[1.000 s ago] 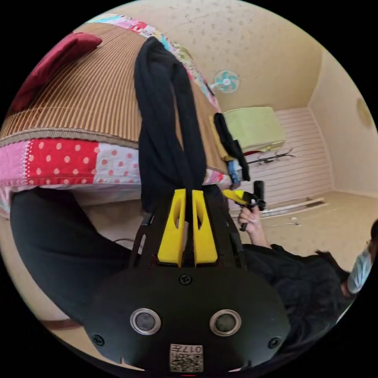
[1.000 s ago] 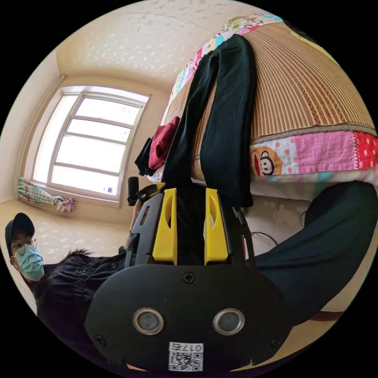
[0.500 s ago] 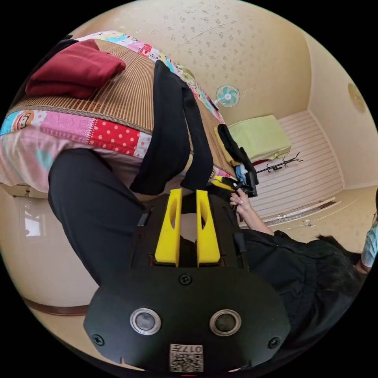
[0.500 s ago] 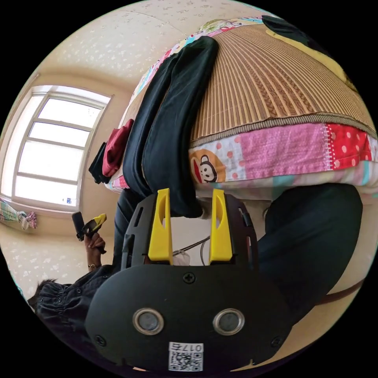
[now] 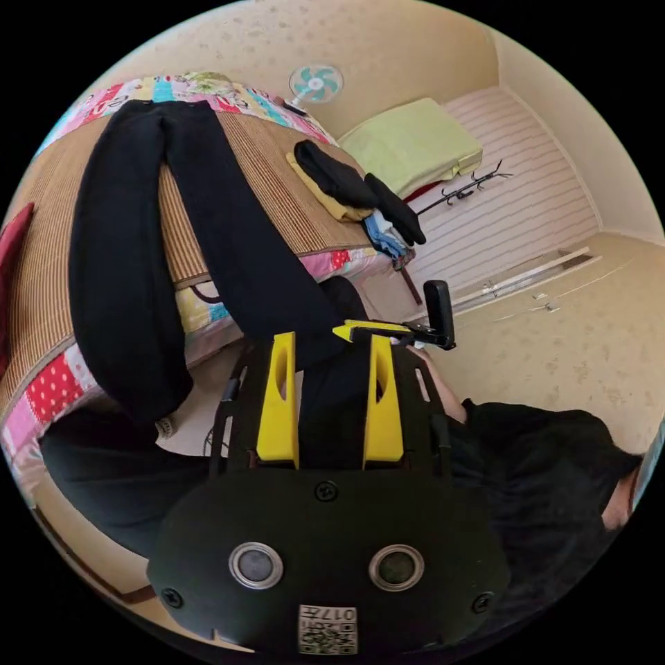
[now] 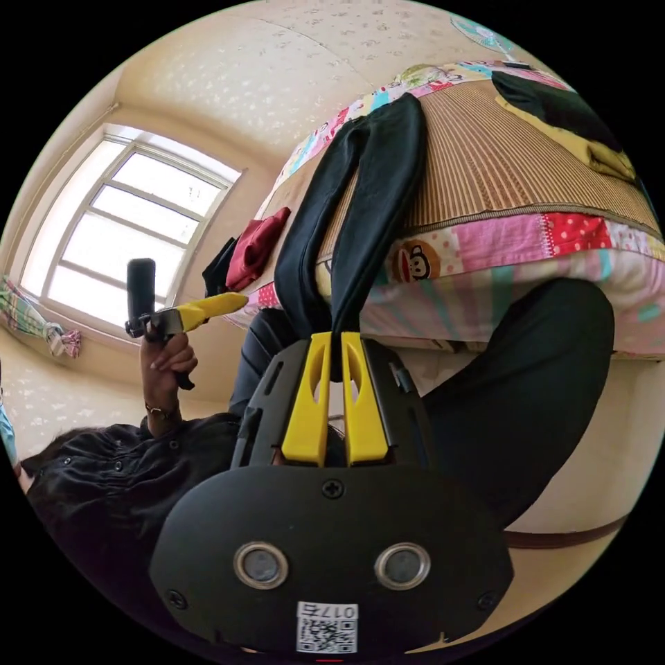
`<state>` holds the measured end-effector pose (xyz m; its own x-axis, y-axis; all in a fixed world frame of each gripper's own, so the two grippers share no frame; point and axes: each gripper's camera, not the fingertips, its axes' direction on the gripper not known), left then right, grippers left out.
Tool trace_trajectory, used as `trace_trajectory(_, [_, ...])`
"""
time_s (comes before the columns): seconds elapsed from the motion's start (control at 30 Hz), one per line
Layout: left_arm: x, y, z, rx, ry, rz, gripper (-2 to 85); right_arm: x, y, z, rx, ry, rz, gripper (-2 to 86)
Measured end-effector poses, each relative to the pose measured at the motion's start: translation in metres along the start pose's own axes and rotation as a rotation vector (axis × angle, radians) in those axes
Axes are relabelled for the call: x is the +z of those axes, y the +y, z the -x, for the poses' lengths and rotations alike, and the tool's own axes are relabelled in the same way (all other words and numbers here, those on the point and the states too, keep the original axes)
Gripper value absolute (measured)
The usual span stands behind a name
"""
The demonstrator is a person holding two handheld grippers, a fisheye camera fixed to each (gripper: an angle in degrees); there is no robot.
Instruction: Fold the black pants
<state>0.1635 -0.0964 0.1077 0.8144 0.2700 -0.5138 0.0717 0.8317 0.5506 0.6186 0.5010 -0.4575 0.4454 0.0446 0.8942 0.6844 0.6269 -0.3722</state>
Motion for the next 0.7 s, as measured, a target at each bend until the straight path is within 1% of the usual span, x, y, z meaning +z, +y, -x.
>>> trace_trajectory(0.03, [0.009,-0.011,-0.006,0.009,-0.017,0.021,16.0,-0.002,0.004,0.006,-0.018,-0.007,0.003,3.1])
trace_trajectory(0.13, [0.058,-0.058,-0.025,0.025,-0.166,0.109,16.6,0.002,0.011,0.023,-0.106,-0.016,0.030,3.1])
trace_trajectory(0.2, [0.106,-0.075,-0.024,0.024,-0.230,0.250,15.0,0.003,0.015,0.025,-0.135,-0.069,0.026,3.1])
trace_trajectory(0.23, [0.115,-0.074,-0.023,0.025,-0.250,0.272,12.9,0.002,0.018,0.022,-0.124,-0.078,0.019,3.2])
trace_trajectory(0.27, [0.124,-0.067,-0.020,0.029,-0.318,0.259,8.7,0.002,0.020,0.015,-0.123,-0.066,0.040,3.2])
trace_trajectory(0.3, [0.126,-0.056,-0.019,0.047,-0.338,0.207,7.1,0.002,0.020,0.011,-0.124,-0.060,0.060,3.3])
trace_trajectory(0.43, [0.111,-0.030,-0.004,0.006,-0.243,0.092,4.0,-0.009,0.026,-0.031,-0.127,-0.103,0.159,3.7])
trace_trajectory(0.5, [0.083,-0.020,0.006,0.015,-0.162,0.019,3.7,-0.021,0.017,-0.054,-0.095,-0.068,0.167,5.2])
trace_trajectory(0.57, [0.057,-0.011,0.016,0.022,-0.076,-0.051,3.4,-0.037,-0.020,-0.087,-0.019,-0.013,0.174,11.0])
trace_trajectory(0.6, [0.041,-0.007,0.024,0.018,-0.023,-0.083,3.3,-0.041,-0.033,-0.092,-0.019,-0.020,0.170,11.7])
trace_trajectory(0.67, [0.018,-0.002,0.037,0.003,0.047,-0.115,3.3,-0.057,-0.097,-0.108,-0.062,-0.111,0.079,12.9])
trace_trajectory(0.7, [0.004,0.000,0.044,0.003,0.078,-0.138,3.3,-0.060,-0.115,-0.112,-0.076,-0.150,0.042,13.1])
